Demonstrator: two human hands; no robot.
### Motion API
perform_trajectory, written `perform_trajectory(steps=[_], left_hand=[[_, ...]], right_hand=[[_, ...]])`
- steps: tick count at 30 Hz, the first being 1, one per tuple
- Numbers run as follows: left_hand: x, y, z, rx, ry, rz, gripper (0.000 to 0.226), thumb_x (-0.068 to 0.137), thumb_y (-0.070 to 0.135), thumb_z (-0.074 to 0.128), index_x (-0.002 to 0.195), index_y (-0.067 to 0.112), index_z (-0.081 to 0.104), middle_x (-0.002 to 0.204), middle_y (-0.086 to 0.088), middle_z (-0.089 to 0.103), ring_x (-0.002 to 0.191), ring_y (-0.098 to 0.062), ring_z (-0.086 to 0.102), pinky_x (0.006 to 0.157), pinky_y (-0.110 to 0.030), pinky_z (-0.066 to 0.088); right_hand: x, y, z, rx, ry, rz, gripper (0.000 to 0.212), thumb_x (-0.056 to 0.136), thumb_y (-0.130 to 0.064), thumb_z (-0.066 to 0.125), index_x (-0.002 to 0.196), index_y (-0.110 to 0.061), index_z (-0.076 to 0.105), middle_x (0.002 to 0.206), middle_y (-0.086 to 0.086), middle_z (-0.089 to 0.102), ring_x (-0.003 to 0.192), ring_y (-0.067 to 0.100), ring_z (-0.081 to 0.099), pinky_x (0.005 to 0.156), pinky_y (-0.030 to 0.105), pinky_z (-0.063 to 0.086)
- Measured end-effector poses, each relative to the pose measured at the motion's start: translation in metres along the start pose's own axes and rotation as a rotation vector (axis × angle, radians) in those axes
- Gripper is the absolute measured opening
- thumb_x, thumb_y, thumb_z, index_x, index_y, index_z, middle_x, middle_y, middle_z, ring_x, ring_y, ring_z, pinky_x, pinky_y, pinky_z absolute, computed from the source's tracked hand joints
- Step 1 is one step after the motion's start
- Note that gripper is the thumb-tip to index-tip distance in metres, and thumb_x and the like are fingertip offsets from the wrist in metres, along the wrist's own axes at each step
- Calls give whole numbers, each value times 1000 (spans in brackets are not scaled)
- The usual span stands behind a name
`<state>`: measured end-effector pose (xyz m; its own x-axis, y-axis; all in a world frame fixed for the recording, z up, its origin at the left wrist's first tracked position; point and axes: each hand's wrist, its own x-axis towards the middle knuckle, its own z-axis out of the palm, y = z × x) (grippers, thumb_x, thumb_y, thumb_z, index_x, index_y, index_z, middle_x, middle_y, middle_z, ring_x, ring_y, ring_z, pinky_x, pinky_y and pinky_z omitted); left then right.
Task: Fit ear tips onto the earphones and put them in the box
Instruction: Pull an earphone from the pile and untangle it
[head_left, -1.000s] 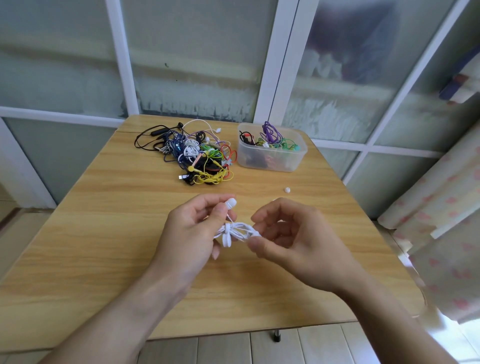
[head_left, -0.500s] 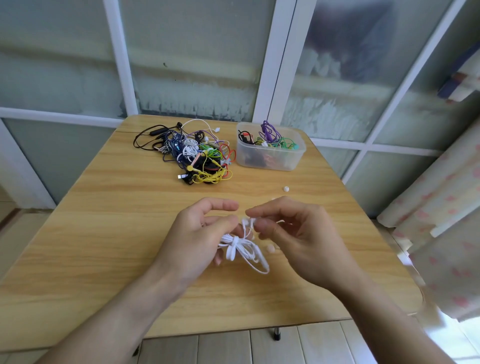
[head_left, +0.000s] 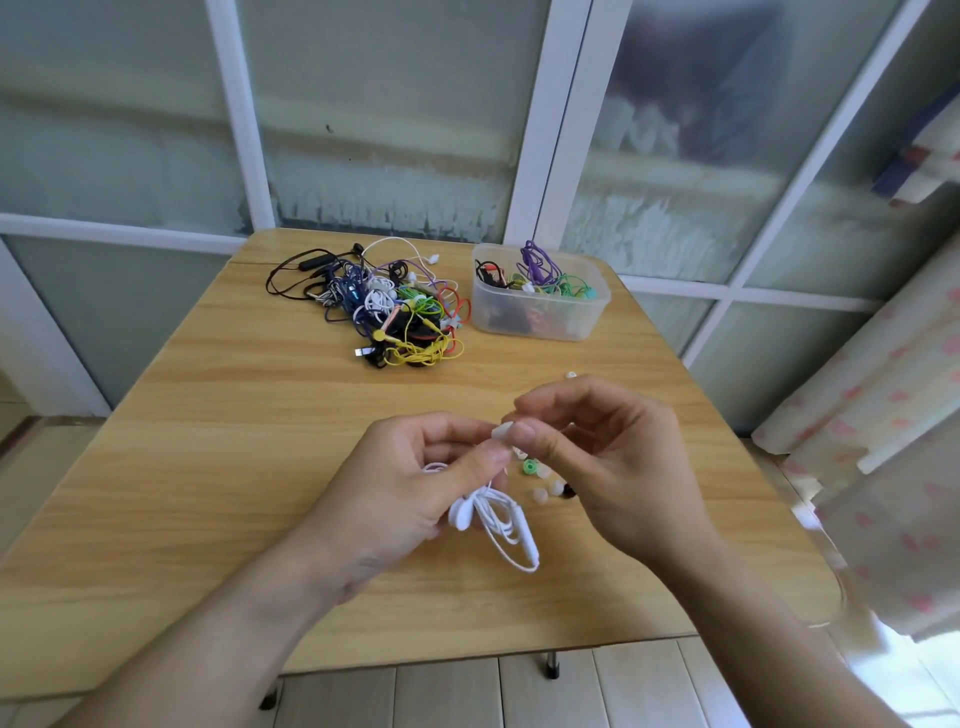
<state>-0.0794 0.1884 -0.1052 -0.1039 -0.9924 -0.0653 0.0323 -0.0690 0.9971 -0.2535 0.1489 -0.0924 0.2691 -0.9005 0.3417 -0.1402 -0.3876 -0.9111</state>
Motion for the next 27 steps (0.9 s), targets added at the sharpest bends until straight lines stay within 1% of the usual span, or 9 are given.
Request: perform_trajectory(steps=[2,3,5,8,12,15,18,23,27], left_hand=[[0,0,1,-17,-19,-16,27,79,37,72,94,14,74,74,-6,69,50,-9,52,42,-18,33],[-1,0,2,-30,-18,-27,29,79,36,69,94,12,73,72,-6,68,49,-9,51,42,-18,32],[-1,1,2,-41,-3,-36,30,79,36,67,94,10,72,73,-7,68,49,-10,50,42,-19,29],[-2,2,2,-24,27,-42,26,82,35,66,91,13,74,84,-11,72,51,-12,51,40,-21,29],[-3,4,3,-12,64,-76,20,85,31,65,94,13,72,85,-3,75,53,-13,60,40,-19,26],[-4,7,6,-49,75,-85,19,87,23,65,96,8,71,89,-7,76,50,-13,63,36,-14,29],[-5,10,8,-97,82,-100,20,88,18,64,97,1,70,91,-15,75,47,-12,60,33,-12,33],[-6,11,9,-78,109,-90,19,90,13,62,97,-4,67,84,-19,74,42,-13,58,32,-11,33],[-5,6,7,-11,95,-100,19,92,14,61,99,-3,66,82,-16,75,48,-20,58,34,-10,33]], right_hand=[[1,-1,0,-35,4,-25,17,76,-30,77,86,-16,73,86,4,76,80,37,68,63,55,57],[2,-1,-2,-60,16,-19,15,81,-33,73,88,-20,73,88,1,75,82,32,68,69,52,57],[7,5,-10,-128,63,19,10,90,-34,66,94,-26,70,90,-4,75,84,16,69,77,37,55],[16,19,-31,-441,110,76,11,93,-22,65,93,-32,70,88,-12,72,80,-1,64,68,18,47],[18,24,-42,-688,-45,137,15,93,-19,62,94,-29,73,80,-18,64,70,-12,54,61,4,38],[21,29,-45,-795,-156,139,18,95,-20,58,105,-29,70,88,-16,61,79,-4,54,65,3,36],[25,39,-43,-864,-180,150,20,95,-21,56,108,-28,69,95,-10,56,83,2,49,66,4,31],[27,40,-36,-836,-188,108,10,91,-25,62,94,-28,71,90,-11,56,84,5,48,66,6,31],[26,38,-33,-900,-252,99,5,82,-34,71,85,-30,72,86,-9,57,86,8,47,65,8,30]])
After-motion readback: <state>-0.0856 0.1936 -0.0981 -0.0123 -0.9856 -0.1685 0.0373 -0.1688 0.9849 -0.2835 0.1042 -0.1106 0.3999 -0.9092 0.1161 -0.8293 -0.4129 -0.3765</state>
